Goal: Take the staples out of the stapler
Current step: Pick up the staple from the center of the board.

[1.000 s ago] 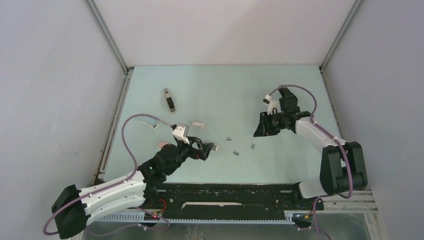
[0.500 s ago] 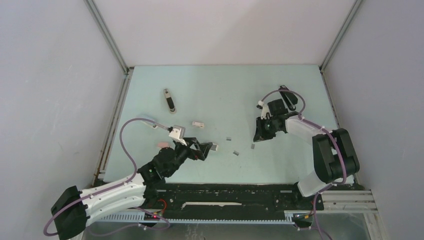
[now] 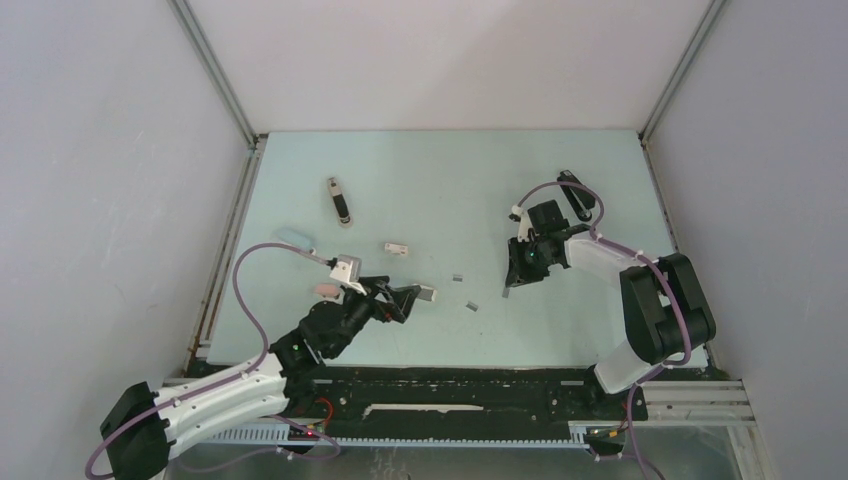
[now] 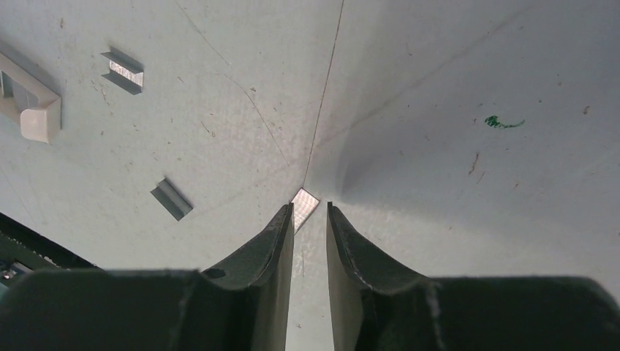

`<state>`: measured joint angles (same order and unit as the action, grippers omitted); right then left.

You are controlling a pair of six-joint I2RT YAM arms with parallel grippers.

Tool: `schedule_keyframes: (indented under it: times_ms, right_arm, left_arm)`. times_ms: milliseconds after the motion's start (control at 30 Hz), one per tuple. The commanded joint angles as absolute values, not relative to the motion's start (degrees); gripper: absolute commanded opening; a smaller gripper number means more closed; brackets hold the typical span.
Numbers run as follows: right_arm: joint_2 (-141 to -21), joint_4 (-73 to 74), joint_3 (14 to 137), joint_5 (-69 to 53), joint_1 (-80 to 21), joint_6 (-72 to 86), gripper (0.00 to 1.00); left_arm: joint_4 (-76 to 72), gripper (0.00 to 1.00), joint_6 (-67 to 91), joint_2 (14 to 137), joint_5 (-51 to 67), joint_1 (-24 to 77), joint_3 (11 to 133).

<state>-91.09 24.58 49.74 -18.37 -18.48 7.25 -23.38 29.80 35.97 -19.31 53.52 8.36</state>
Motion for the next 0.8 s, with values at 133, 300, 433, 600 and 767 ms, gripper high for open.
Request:
schedule_keyframes:
  times_ms: [133,300,433,600,767]
  right_arm:
    - [-90.9,24.6,51.3,-15.3,-19.6,8.6,0.32]
    - [-91.1,25.0,51.6,-14.9,-19.9,8.7,0.32]
    - [-91.2,25.2,51.8,-15.5,-20.2,8.3,0.31]
    - [-91.2,25.4,51.9,-16.0,-20.5,8.1,0.31]
    - [-90.9,25.5,51.9,-16.6,-20.6,8.7,0.31]
  left_arm:
    - [-25.5,0.97,30.4,35.4,-20.3,53.6,7.6]
    - [-25.5,0.97,30.5,35.0,-20.1,53.6,7.6]
    - [-25.0,0.97,30.4,34.4,-20.1,53.6,7.8]
    - [-24.6,0.97,30.4,33.9,-20.0,53.7,7.9]
    - [-24.6,0.97,30.4,34.1,-19.9,53.6,8.2]
